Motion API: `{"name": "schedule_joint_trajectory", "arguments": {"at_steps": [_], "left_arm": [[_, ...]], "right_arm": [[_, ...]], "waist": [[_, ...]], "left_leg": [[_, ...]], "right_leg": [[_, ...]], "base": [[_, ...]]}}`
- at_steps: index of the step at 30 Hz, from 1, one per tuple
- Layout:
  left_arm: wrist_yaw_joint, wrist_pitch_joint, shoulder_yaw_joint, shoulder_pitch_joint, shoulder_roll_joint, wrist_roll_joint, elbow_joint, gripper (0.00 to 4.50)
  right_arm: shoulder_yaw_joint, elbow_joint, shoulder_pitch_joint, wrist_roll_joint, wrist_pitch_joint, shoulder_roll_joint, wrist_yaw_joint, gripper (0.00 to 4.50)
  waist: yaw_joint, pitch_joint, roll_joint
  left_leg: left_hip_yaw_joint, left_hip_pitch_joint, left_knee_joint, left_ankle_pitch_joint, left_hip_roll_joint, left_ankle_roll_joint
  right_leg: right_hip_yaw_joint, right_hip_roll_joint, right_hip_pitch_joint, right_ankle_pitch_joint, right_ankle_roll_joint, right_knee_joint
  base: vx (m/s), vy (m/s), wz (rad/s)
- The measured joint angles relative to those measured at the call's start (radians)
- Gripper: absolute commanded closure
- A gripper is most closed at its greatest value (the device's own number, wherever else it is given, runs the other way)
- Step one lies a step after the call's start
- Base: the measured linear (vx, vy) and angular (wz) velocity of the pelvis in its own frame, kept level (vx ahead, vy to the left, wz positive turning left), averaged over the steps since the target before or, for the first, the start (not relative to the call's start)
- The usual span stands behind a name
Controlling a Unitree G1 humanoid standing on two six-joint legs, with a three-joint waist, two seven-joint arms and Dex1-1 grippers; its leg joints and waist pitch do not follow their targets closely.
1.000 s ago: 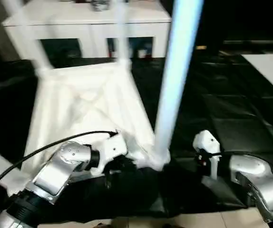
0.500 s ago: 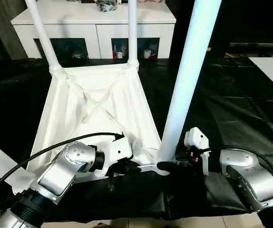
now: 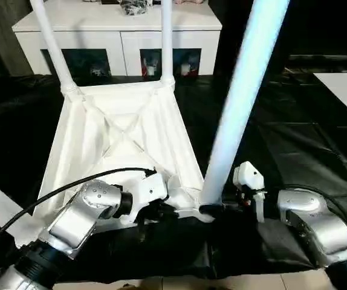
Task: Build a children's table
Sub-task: Rotate leg to tighten
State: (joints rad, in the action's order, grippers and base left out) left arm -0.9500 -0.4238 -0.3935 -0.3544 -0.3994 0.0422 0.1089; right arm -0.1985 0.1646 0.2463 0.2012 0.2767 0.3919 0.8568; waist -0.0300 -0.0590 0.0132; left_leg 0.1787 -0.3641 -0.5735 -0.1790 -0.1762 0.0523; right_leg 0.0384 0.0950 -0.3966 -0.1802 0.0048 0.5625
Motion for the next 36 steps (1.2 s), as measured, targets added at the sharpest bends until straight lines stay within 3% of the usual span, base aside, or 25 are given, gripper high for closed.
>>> {"name": "schedule_joint_trajectory", "arguments": {"at_steps": [3,5,6,7,8,9,10,11,12,13,15,16,19,25,27,31,36], "left_arm": [[0.12,-0.038,0.01,-0.041,0.084,-0.024,0.059,4.5],[0.176,-0.058,0.013,-0.056,0.125,-0.039,0.087,4.5],[0.221,-0.065,0.016,-0.069,0.155,-0.049,0.117,4.5],[0.258,-0.075,0.015,-0.089,0.184,-0.062,0.144,4.5],[0.293,-0.084,0.007,-0.115,0.219,-0.077,0.177,4.5],[0.351,-0.088,0.007,-0.133,0.26,-0.092,0.207,4.5],[0.378,-0.088,0.012,-0.141,0.275,-0.107,0.217,4.5],[0.395,-0.086,0.015,-0.142,0.292,-0.107,0.227,4.5],[0.415,-0.08,0.016,-0.149,0.31,-0.106,0.242,4.5],[0.44,-0.079,0.014,-0.166,0.332,-0.113,0.263,4.5],[0.477,-0.076,0.011,-0.176,0.348,-0.131,0.279,4.5],[0.477,-0.074,0.008,-0.176,0.344,-0.135,0.279,4.5],[0.463,-0.06,-0.01,-0.167,0.321,-0.135,0.264,4.5],[0.447,-0.009,0.005,-0.169,0.256,-0.155,0.257,4.5],[0.406,0.007,0.003,-0.159,0.227,-0.154,0.232,4.5],[0.266,0.012,-0.006,-0.108,0.127,-0.099,0.125,4.5],[0.036,0.1,-0.016,-0.07,-0.027,-0.036,0.065,4.5]], "right_arm": [[0.041,0.049,0.023,-0.026,0.018,-0.097,-0.196,1.89],[0.055,0.069,0.03,-0.045,0.02,-0.15,-0.3,1.89],[0.064,0.087,0.039,-0.059,0.02,-0.194,-0.385,1.89],[0.08,0.102,0.045,-0.079,0.02,-0.236,-0.465,1.89],[0.1,0.109,0.042,-0.089,0.016,-0.265,-0.533,1.89],[0.117,0.127,0.054,-0.098,0.015,-0.303,-0.62,1.89],[0.12,0.148,0.082,-0.106,0.017,-0.317,-0.667,1.89],[0.119,0.158,0.09,-0.115,0.013,-0.333,-0.699,1.89],[0.122,0.177,0.103,-0.128,-0.002,-0.355,-0.741,1.89],[0.137,0.195,0.116,-0.139,-0.017,-0.376,-0.78,1.89],[0.154,0.228,0.142,-0.142,-0.028,-0.387,-0.797,1.89],[0.155,0.233,0.143,-0.14,-0.036,-0.388,-0.789,1.89],[0.156,0.215,0.114,-0.133,-0.07,-0.372,-0.733,1.2],[0.083,0.11,0.047,-0.117,-0.081,-0.329,-0.599,0.67],[0.062,0.063,0.038,-0.117,-0.071,-0.271,-0.537,0.67],[0.035,-0.064,-0.011,-0.073,-0.049,-0.082,-0.293,0.67],[0.024,-0.141,-0.068,0.001,-0.043,0.046,-0.059,0.67]], "waist": [[0.017,-0.002,0.004],[0.034,-0.008,0.016],[0.041,-0.014,0.027],[0.034,-0.02,0.032],[0.014,-0.021,0.027],[-0.016,-0.003,-0.028],[-0.016,-0.003,-0.041],[-0.026,0.005,-0.014],[-0.029,0.012,0.017],[-0.025,0.014,0.021],[-0.008,0.021,0.025],[-0.003,0.02,0.023],[0.0,0.019,0.024],[0.017,0.015,0.018],[0.018,0.015,0.018],[0.002,0.015,0.019],[-0.01,0.016,0.02]], "left_leg": [[-0.011,-0.002,0.0,0.0,0.001,0.0],[-0.024,0.003,0.003,-0.001,-0.001,0.0],[-0.032,0.003,0.012,-0.001,-0.003,0.001],[-0.029,0.005,0.021,-0.001,-0.005,0.001],[0.004,0.005,0.022,-0.001,-0.011,0.001],[0.052,0.012,0.015,-0.002,-0.009,0.003],[0.045,-0.005,-0.025,-0.014,-0.006,0.007],[-0.003,-0.003,-0.061,-0.021,0.001,0.002],[-0.067,0.0,-0.083,-0.034,0.023,0.011],[-0.065,-0.004,-0.064,-0.038,0.025,0.03],[-0.05,-0.003,-0.035,-0.017,0.021,0.023],[-0.046,-0.003,-0.029,-0.017,0.018,0.023],[-0.038,-0.003,-0.017,-0.017,0.012,0.022],[-0.031,-0.007,-0.01,-0.017,0.005,0.022],[-0.03,-0.009,-0.007,-0.017,0.004,0.022],[-0.029,-0.014,-0.005,-0.016,0.0,0.021],[-0.027,-0.018,-0.009,-0.013,-0.001,0.006]], "right_leg": [[0.015,0.0,0.002,-0.001,0.001,-0.017],[0.037,0.001,0.015,-0.001,0.001,-0.043],[0.062,0.001,0.038,-0.005,0.001,-0.049],[0.066,0.004,0.036,-0.04,-0.006,-0.015],[0.067,0.01,0.026,-0.071,-0.028,0.076],[0.019,0.013,0.036,-0.136,-0.013,0.138],[-0.007,0.0,0.026,-0.129,0.019,0.156],[-0.01,-0.009,0.017,-0.128,0.019,0.156],[0.01,-0.003,0.02,-0.127,0.021,0.15],[0.011,-0.003,0.016,-0.124,0.019,0.139],[-0.002,-0.013,0.018,-0.063,0.006,0.099],[-0.002,-0.015,0.021,-0.058,0.002,0.088],[0.0,-0.017,0.024,-0.051,0.004,0.066],[0.004,-0.019,0.02,-0.05,0.011,0.06],[0.004,-0.019,0.016,-0.049,0.01,0.059],[0.006,-0.023,0.015,-0.045,0.007,0.051],[0.007,-0.022,0.012,-0.047,0.005,0.047]], "base": [[-0.044,0.008,-0.09],[-0.079,0.037,-0.13],[-0.071,0.025,-0.04],[-0.118,0.019,0.1],[-0.033,-0.084,0.19],[-0.033,-0.084,0.19],[0.085,-0.154,0.06],[0.042,-0.058,-0.02],[0.108,-0.006,-0.26],[0.035,0.065,-0.1],[-0.012,0.045,0.07],[0.0,0.0,0.0],[0.0,0.0,0.0],[0.0,0.0,0.0],[0.0,0.0,0.0],[0.03,0.001,-0.01],[0.045,0.01,-0.01]]}}
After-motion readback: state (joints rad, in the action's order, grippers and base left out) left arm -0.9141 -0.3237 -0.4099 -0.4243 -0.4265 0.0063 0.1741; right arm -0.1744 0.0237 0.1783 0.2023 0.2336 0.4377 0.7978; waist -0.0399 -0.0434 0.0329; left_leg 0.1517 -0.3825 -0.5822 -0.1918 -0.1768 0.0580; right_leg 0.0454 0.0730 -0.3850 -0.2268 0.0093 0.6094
